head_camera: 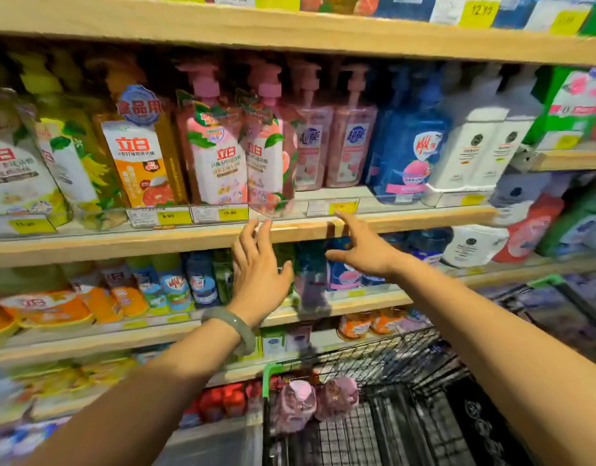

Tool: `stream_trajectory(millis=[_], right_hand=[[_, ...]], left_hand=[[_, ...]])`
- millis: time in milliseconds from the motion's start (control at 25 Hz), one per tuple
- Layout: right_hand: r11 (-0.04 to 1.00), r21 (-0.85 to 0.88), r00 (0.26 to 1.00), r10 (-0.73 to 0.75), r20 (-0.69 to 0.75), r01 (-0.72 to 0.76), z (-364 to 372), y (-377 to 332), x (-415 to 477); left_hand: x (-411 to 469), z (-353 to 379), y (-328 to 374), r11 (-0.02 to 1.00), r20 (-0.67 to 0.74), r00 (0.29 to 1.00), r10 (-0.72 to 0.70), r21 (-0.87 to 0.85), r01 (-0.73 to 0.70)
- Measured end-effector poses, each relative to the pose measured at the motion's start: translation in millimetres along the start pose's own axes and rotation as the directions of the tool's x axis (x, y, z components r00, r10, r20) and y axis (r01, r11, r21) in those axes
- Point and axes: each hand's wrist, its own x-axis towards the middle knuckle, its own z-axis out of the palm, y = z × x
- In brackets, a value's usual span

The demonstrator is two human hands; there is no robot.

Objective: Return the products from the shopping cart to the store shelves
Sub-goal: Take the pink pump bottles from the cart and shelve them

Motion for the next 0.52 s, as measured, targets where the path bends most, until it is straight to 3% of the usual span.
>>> stream_trajectory(millis=[160, 280, 400, 520], right_hand=[[0.988, -0.057, 0.983, 0.149, 0.109, -0.144, 3, 68, -29], [0.958, -0.022, 0.935, 0.284, 0.212, -0.286, 11, 125, -43], [0.933, -0.049, 0.891, 0.355, 0.283, -0.356, 31, 181, -49], [0.918, -0.066, 0.863, 0.39, 0.322, -0.391, 55, 232, -49]], left_hand=[[-28, 46, -1, 0.998, 0.212, 0.975, -0.059, 0.011, 0.058], [-45, 79, -4, 0.979, 0.42, 0.892, -0.169, -0.034, 0.202], [-69, 120, -14, 0.943, 0.496, 0.826, -0.267, -0.043, 0.331], [-94, 159, -31, 0.886, 0.65, 0.642, -0.406, 0.106, 0.452]])
